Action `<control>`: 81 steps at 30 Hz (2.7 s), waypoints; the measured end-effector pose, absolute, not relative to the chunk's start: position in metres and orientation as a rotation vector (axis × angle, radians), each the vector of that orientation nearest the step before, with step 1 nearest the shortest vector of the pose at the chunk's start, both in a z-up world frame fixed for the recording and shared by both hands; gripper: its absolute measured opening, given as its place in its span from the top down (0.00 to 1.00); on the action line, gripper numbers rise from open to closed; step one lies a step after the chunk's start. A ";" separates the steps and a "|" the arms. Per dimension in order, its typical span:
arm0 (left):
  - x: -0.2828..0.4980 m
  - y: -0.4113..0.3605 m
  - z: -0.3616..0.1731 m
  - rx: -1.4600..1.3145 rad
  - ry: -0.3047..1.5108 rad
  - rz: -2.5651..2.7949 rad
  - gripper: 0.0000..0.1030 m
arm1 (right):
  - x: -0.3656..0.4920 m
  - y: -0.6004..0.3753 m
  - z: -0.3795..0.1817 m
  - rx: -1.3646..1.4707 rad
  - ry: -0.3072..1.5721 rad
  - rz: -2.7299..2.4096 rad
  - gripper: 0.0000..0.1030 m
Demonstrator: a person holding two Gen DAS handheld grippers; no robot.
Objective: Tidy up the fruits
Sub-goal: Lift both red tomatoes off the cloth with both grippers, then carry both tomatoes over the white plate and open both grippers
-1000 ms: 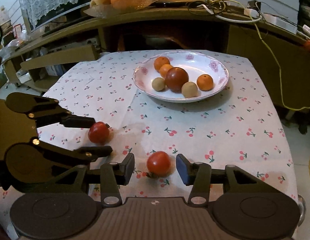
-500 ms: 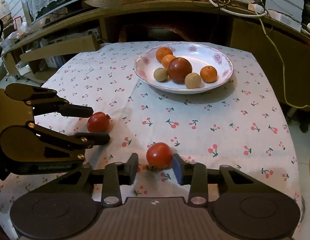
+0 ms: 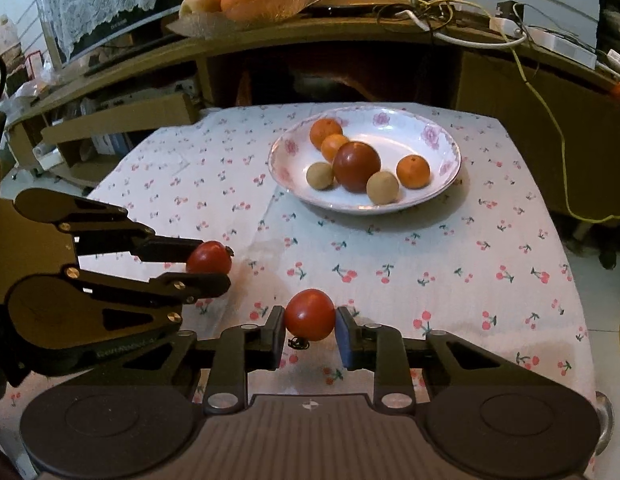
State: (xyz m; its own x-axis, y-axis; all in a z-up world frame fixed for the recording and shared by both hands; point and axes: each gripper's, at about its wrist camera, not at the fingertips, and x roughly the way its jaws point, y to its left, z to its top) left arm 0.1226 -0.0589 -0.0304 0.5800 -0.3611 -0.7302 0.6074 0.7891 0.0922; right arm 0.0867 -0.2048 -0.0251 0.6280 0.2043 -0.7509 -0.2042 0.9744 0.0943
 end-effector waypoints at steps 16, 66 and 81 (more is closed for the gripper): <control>0.146 -0.078 -0.005 0.304 0.702 -0.566 0.67 | 0.106 -0.214 0.002 0.043 0.773 0.209 0.73; 0.252 -0.107 -0.037 0.247 0.701 -0.474 0.67 | 0.214 -0.240 -0.018 -0.001 0.761 0.175 0.69; 0.238 -0.101 -0.034 0.263 0.720 -0.463 0.62 | 0.199 -0.240 -0.011 -0.007 0.766 0.180 0.56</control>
